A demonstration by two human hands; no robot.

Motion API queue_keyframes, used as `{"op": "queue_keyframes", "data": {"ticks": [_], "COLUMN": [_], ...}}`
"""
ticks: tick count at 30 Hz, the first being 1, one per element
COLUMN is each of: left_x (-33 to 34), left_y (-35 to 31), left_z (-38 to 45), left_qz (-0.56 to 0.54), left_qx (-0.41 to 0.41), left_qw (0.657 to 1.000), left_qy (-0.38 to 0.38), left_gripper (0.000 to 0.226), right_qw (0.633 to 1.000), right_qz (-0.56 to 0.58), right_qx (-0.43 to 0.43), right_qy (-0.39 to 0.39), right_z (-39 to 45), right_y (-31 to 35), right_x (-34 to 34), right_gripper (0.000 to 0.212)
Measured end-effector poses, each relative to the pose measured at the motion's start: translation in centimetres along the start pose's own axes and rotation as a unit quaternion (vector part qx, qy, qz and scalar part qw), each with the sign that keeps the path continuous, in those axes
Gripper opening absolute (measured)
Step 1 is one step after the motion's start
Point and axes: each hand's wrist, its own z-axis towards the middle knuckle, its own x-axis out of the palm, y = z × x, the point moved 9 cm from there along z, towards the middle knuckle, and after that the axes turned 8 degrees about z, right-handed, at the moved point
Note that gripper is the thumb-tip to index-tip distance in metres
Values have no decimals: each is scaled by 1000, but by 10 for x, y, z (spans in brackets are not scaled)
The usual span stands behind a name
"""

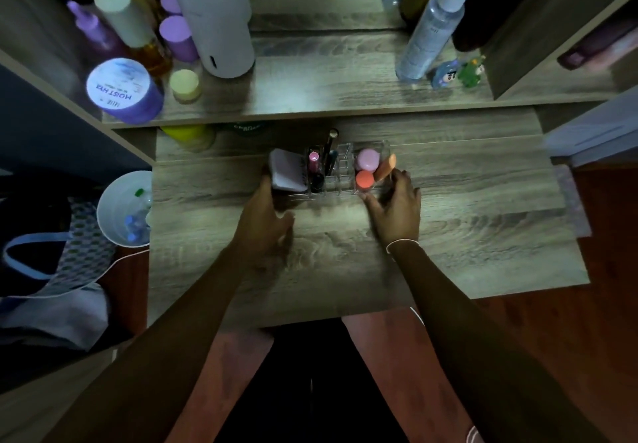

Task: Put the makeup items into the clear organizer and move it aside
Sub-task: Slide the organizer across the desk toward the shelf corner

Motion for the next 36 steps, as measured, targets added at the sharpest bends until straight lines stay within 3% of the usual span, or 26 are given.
{"op": "queue_keyframes", "data": {"ticks": [16, 36], "left_x": [36, 103], "left_y": [-37, -91], "left_z": [7, 22], "left_qz": [17, -5], "left_qx": [29, 6], "left_qw": [999, 999], "left_qy": [16, 40], "left_gripper": [62, 60], "right_qw": [1000, 1000], "right_qz": [-5, -6], "right_qx": [3, 21], "right_qy": [-11, -21], "right_z": [18, 51], "right_y": [-37, -92], "right_x": [-34, -96], "right_gripper": [71, 70]}}
